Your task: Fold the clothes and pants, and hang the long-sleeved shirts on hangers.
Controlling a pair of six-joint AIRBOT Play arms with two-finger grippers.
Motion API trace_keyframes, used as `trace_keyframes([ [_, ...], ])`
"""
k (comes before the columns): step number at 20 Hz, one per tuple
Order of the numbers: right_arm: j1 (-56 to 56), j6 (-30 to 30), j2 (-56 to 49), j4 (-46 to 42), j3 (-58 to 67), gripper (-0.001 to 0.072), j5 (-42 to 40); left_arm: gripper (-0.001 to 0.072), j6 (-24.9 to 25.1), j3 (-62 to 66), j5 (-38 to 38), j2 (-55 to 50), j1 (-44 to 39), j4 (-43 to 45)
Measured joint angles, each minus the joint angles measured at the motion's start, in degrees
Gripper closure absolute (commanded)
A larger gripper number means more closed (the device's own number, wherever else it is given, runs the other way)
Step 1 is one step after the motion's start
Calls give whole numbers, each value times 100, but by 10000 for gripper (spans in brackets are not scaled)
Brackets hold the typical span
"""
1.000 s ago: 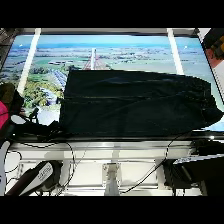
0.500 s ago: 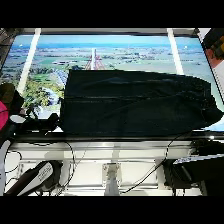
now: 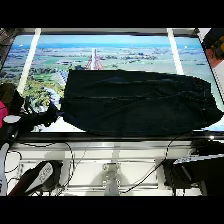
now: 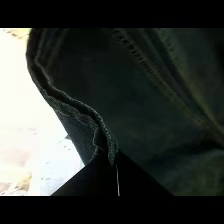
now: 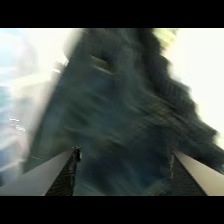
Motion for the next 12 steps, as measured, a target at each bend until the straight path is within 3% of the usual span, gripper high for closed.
trace_keyframes([
  [4,-28,457,0,-927,-184,92,522,687,214,-2,2,92,0,-319],
  [12,-68,656,0,-1554,-361,92,688,687,422,-2,2,125,0,-450],
])
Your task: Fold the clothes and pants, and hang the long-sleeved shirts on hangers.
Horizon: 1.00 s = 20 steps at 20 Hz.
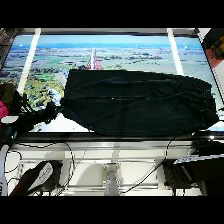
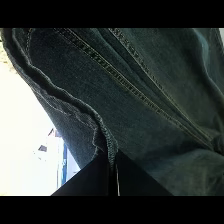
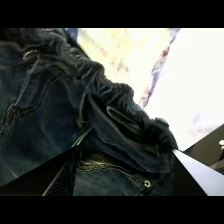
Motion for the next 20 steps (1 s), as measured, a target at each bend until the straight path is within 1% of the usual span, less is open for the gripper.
trace_keyframes([
  [6,-267,24,4,-61,579,92,33,687,114,0,-7,0,0,-15],
  [9,-564,-7,4,393,313,92,149,687,155,0,-17,0,0,-20],
  [13,-887,-278,4,892,-313,92,195,687,179,0,-22,0,-2,-26],
  [20,-723,-848,4,1021,-798,92,-87,687,190,0,-24,0,-7,-42],
])
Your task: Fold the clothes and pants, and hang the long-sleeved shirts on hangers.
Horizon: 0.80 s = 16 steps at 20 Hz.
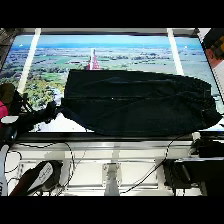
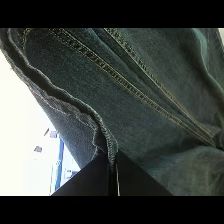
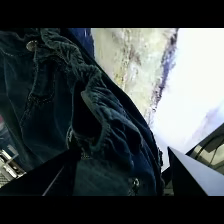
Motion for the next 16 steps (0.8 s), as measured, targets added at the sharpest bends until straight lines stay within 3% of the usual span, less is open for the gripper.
trace_keyframes([
  [7,603,-210,0,-376,-55,106,-365,687,0,2,0,0,0,0],
  [8,688,-214,0,-409,-55,147,-382,686,0,2,0,0,0,0],
  [9,767,-219,0,-428,-59,313,-382,687,0,0,2,0,0,0],
  [10,833,-221,0,-450,-59,525,-352,686,0,0,2,0,0,0],
  [11,881,-219,0,-437,-59,665,-295,686,0,0,2,0,0,0],
  [16,975,-212,103,-20,-59,670,101,688,83,0,22,4,0,0],
])
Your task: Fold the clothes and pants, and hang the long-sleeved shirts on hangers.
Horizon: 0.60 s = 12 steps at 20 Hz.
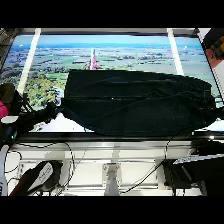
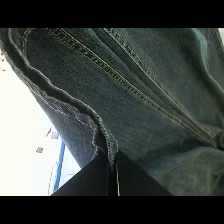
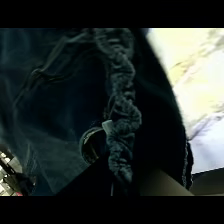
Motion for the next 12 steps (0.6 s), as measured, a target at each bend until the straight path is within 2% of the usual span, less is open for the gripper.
trace_keyframes([
  [6,-166,96,577,304,37,670,396,689,323,2,0,634,7,-50],
  [12,-540,885,1049,374,372,670,874,691,127,50,319,1961,7,-173],
])
